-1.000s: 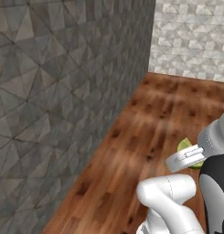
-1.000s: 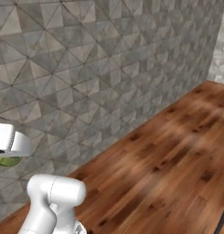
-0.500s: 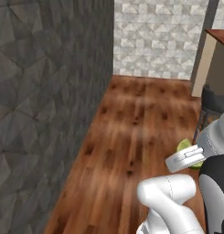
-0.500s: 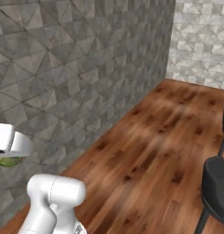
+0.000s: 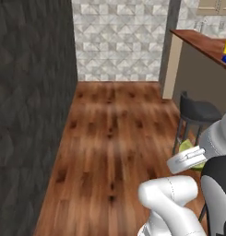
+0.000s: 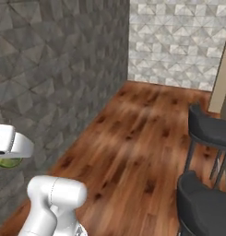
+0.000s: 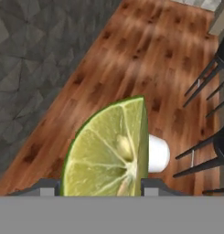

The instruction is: Gather the squash and lemon wedge from the fridge and place them on a tray on the dining counter. Then gather the steak and chicken drumstick from the fridge and place them on the other tray.

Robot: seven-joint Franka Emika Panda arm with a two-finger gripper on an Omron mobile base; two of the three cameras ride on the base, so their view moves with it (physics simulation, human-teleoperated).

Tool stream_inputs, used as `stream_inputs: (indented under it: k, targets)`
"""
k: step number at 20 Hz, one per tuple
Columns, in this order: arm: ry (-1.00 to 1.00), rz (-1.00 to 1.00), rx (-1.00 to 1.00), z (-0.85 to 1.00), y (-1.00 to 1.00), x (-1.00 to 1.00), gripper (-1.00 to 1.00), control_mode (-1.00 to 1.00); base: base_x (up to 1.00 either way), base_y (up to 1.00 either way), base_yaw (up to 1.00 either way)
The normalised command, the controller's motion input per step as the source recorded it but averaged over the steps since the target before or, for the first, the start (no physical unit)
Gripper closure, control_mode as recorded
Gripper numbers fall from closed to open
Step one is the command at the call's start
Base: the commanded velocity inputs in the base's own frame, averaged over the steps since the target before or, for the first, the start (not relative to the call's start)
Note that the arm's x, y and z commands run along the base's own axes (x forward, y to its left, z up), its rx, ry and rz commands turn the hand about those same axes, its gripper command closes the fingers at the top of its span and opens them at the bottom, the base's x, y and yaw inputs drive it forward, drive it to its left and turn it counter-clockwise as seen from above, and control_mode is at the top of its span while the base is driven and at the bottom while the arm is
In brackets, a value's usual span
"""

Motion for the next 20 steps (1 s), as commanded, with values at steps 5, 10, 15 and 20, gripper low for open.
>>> stream_inputs:
  k: [5,10,15,20]
  targets:
    - [0.0,0.0,0.0,0.0,0.0,0.0,1.0,1.0,0.73,0.21,-0.37]
    - [0.0,0.0,0.0,0.0,0.0,0.0,1.0,1.0,0.63,0.5,-0.39]
    - [0.0,0.0,0.0,0.0,0.0,0.0,1.0,1.0,0.63,0.53,-0.4]
    - [0.0,0.0,0.0,0.0,0.0,0.0,1.0,1.0,0.69,0.41,-0.39]
